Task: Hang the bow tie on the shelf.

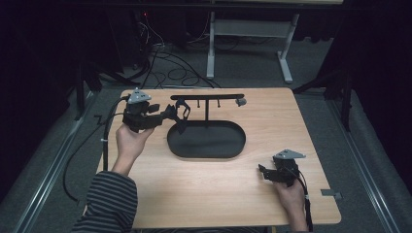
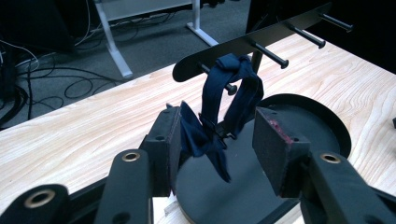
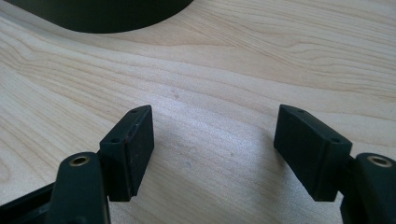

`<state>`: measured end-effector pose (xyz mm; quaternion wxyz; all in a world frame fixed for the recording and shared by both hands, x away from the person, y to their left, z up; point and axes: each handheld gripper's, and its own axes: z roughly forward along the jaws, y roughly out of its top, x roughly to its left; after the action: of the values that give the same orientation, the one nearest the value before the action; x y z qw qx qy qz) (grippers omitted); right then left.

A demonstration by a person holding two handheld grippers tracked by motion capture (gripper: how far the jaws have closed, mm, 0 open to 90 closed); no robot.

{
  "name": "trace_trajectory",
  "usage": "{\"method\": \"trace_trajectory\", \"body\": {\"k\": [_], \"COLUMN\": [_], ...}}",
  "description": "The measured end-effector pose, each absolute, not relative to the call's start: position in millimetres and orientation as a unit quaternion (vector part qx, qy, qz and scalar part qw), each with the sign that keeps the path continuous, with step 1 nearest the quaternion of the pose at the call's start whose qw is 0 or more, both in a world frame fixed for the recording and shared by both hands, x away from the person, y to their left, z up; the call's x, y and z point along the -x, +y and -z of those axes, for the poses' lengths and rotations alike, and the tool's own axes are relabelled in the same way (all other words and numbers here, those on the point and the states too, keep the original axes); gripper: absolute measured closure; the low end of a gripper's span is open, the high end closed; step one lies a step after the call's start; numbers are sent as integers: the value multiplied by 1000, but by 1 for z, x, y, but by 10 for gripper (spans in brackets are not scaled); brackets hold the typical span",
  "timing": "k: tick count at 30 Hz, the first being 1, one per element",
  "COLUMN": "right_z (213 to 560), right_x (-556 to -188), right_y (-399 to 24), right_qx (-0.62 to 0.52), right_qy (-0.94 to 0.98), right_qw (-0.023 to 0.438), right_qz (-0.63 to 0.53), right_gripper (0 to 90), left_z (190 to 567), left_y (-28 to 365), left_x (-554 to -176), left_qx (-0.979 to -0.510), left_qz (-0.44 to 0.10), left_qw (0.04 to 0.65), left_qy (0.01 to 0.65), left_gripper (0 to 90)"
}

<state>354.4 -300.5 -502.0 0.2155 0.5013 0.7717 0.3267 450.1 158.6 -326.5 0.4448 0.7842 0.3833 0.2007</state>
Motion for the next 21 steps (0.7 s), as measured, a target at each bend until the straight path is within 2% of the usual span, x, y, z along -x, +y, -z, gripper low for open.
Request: {"method": "trace_trajectory", "body": {"k": [21], "right_z": [502], "right_x": [-354], "right_y": [-300], "right_qx": [-501], "right_qy": [772], "right_qw": [216], "right_qz": [-327], "right_gripper": [300], "left_z": [323], "left_y": [176], "left_x": [-434], "left_qx": [-779], "left_qz": [-204], "left_qw": [448], "left_qy": [388], "left_gripper": [517]}}
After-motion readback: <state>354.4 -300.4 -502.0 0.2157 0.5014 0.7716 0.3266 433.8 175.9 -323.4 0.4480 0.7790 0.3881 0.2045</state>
